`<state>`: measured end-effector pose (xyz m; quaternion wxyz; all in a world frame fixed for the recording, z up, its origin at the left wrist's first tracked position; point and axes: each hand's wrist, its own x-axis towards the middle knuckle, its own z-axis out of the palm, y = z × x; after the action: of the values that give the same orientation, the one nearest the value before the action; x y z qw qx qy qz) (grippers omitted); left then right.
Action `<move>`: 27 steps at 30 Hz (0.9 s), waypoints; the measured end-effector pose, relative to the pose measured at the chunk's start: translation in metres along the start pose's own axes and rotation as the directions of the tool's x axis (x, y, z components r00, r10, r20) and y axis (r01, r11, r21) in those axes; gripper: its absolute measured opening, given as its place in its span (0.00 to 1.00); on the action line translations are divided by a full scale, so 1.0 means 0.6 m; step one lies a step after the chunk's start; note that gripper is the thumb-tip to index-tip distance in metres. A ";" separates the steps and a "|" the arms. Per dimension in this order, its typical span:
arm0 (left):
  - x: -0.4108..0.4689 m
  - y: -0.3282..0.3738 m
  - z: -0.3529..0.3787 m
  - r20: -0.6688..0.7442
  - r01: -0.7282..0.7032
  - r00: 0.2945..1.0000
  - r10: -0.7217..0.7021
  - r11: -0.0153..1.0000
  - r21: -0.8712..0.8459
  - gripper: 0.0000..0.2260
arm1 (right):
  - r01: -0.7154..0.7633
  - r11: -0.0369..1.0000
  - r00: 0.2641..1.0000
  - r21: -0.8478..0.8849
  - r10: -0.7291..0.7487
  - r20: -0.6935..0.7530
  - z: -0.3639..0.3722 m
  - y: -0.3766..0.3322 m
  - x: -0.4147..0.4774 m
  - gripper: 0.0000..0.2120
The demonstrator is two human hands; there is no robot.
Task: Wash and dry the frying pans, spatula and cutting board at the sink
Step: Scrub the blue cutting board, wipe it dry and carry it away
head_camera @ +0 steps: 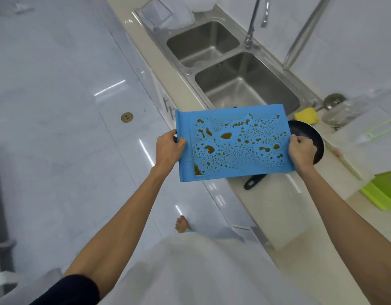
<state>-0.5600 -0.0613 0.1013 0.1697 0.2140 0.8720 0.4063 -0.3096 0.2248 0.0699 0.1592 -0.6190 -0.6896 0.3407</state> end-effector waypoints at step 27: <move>0.586 0.023 -0.059 0.233 -0.113 0.969 0.077 0.983 0.144 0.12 | -0.252 0.963 0.960 0.094 0.262 -0.103 0.254 -0.283 0.201 0.18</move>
<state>-0.8727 0.1041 0.0906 0.2309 0.3131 0.8649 0.3172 -0.5557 0.2992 0.0495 0.1773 -0.7150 -0.5789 0.3496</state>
